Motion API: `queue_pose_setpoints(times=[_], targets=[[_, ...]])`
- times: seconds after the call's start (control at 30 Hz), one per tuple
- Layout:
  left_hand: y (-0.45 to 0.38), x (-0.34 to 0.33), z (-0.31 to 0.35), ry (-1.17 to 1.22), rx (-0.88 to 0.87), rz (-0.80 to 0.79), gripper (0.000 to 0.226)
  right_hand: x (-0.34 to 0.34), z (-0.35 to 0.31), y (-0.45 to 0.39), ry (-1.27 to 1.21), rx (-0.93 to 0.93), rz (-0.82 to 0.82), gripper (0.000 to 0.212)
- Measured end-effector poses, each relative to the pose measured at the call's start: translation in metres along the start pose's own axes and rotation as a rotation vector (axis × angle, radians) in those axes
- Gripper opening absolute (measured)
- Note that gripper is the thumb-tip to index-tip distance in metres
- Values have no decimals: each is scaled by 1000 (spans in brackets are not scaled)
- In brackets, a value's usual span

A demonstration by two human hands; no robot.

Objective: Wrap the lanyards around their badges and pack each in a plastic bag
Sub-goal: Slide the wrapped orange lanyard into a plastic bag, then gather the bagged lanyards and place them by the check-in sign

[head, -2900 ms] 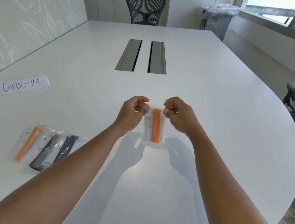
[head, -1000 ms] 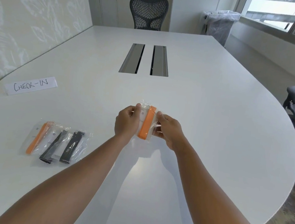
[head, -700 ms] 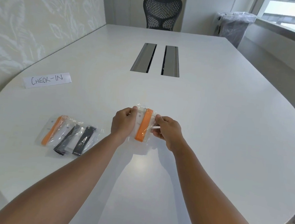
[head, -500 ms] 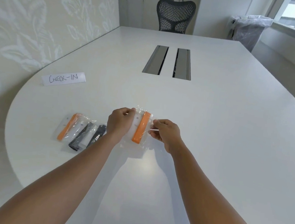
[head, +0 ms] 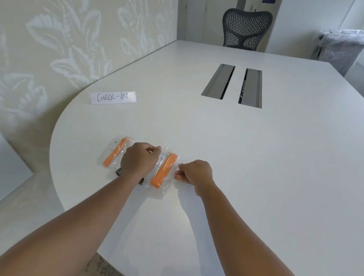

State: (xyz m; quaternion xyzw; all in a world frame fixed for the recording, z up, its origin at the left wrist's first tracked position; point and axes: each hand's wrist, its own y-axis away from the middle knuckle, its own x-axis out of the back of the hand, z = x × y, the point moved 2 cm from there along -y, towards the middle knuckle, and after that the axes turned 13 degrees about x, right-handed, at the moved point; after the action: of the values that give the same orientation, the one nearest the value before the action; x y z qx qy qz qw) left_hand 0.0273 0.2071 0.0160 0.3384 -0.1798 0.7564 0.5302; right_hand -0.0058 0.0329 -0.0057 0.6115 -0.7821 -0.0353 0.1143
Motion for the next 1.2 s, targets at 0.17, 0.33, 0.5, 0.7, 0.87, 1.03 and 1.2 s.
queue_pose_setpoints(times=[0.17,0.33,0.5,0.7,0.87,1.03,1.2], targets=[[5,1,-9,-67,6,31,25,-6,2,6,153,27,12,15],[4,5,-8,-58,-43,66,20,-7,-9,13,182,37,65,23],[2,8,-6,-35,-38,86,19,-10,-9,15,296,92,80,16],[7,5,-8,-6,-8,83,18,-10,-6,9,394,99,51,42],[5,10,-10,29,1,121,19,-12,-10,4,449,68,-6,47],[-6,26,-7,69,-2,155,16,-17,-13,3,476,17,-35,59],[-33,48,-13,134,-56,211,16,-31,-25,5,585,2,-57,71]])
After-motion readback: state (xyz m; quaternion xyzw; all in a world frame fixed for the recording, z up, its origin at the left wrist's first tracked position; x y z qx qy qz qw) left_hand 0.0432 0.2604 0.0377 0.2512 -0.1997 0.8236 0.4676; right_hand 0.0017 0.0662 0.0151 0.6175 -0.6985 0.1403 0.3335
